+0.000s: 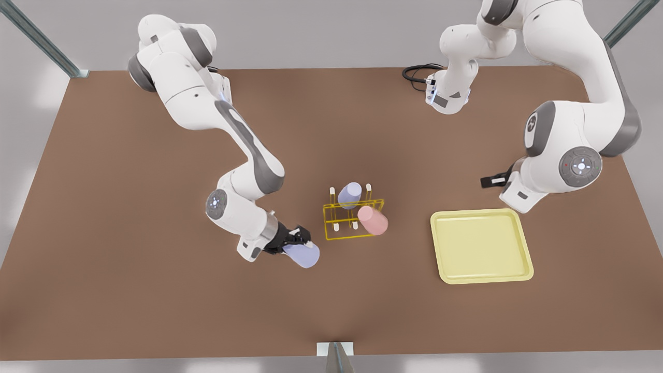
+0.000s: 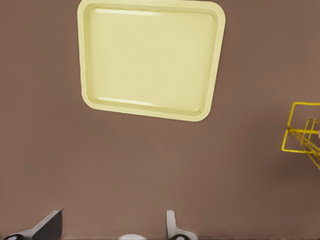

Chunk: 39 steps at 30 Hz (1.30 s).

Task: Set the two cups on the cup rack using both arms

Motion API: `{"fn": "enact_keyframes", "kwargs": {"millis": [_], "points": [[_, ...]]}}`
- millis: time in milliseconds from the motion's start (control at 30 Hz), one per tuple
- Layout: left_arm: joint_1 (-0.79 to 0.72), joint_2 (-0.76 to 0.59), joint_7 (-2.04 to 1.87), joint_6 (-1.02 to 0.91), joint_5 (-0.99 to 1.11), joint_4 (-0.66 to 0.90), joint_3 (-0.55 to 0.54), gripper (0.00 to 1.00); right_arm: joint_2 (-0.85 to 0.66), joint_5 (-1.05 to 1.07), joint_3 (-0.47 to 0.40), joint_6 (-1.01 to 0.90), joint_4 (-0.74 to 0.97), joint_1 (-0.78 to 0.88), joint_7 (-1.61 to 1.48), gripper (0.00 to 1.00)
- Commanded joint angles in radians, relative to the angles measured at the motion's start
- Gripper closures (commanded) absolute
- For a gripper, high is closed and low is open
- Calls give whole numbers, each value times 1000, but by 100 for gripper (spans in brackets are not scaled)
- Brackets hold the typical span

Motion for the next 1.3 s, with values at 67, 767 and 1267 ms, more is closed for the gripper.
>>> {"fn": "enact_keyframes", "kwargs": {"millis": [67,767,1267], "points": [[10,-94,278,86,-11,-79,-17,0,60,39,0,-5,52,34,29,20],[10,-72,270,80,-10,-78,-15,0,-1,36,88,-128,-39,31,-4,18],[10,-65,270,80,-2,-78,-15,0,2,53,95,-212,22,-7,3,0]]}}
